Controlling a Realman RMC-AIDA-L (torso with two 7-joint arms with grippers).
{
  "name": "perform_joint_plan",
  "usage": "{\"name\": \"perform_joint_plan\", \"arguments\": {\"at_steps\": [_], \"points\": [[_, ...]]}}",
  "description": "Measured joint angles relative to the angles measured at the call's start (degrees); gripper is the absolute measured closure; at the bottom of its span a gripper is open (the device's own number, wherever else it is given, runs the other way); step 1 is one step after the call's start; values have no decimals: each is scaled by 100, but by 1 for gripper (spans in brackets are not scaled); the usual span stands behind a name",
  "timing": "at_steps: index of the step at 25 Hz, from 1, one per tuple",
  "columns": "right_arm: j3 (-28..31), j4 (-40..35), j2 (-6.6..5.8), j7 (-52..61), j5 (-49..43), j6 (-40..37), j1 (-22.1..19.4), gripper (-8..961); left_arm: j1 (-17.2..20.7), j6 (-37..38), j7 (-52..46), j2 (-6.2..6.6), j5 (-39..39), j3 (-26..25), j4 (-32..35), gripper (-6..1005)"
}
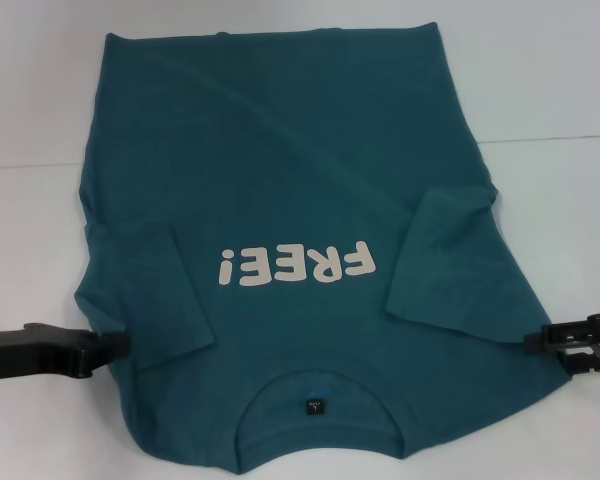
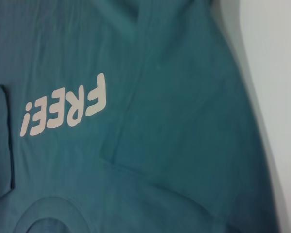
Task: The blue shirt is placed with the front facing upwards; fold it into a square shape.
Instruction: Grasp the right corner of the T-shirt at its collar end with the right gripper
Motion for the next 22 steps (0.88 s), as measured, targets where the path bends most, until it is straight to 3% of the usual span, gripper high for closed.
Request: {"name": "perform_joint_plan", "arguments": {"at_steps": [22], "points": [[39, 191, 124, -55, 41, 151, 453, 10, -1, -1, -7, 9, 0, -6, 25, 948]]}}
